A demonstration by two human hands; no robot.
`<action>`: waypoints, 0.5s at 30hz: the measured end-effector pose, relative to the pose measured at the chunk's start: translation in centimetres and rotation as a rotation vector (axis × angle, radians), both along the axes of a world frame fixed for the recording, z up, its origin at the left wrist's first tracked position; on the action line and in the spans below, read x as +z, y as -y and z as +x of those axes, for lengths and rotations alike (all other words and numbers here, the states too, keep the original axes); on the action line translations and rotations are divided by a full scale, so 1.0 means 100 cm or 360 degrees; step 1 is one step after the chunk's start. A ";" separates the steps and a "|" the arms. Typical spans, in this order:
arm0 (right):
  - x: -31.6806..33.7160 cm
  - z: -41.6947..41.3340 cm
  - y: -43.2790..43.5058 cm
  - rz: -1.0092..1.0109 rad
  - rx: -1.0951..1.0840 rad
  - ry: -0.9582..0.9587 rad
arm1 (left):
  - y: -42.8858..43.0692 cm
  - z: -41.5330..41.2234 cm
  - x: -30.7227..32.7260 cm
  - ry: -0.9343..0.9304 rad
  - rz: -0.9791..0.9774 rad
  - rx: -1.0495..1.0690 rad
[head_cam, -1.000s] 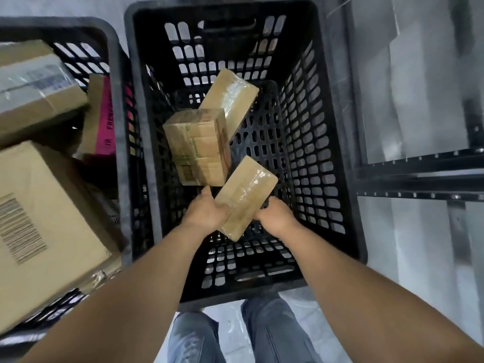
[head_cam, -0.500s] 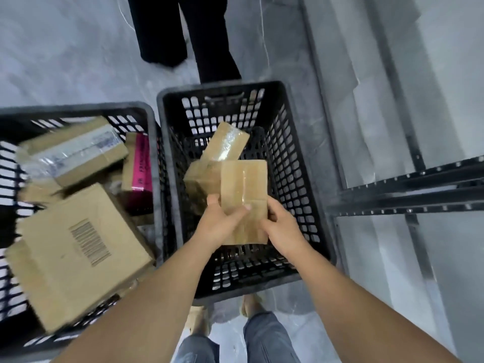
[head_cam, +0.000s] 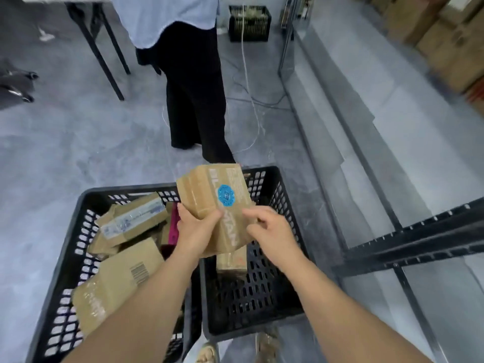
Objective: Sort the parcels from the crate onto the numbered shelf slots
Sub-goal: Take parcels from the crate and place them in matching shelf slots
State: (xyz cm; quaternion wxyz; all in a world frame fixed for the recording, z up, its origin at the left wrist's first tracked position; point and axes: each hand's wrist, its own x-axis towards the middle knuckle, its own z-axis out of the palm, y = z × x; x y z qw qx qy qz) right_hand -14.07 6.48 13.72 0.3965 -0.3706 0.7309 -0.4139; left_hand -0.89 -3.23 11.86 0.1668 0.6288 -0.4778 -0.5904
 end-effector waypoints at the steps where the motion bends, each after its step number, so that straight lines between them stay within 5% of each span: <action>1: 0.008 -0.004 0.001 -0.0036 -0.0109 0.0017 | 0.003 0.006 0.006 -0.0093 0.0014 0.0001; 9: 0.029 -0.020 -0.011 0.0122 0.0039 0.0851 | -0.002 0.028 0.051 -0.0706 0.0147 -0.0238; 15: 0.042 -0.008 -0.022 -0.0027 -0.0099 0.0742 | -0.002 0.030 0.065 -0.0641 0.0038 -0.0299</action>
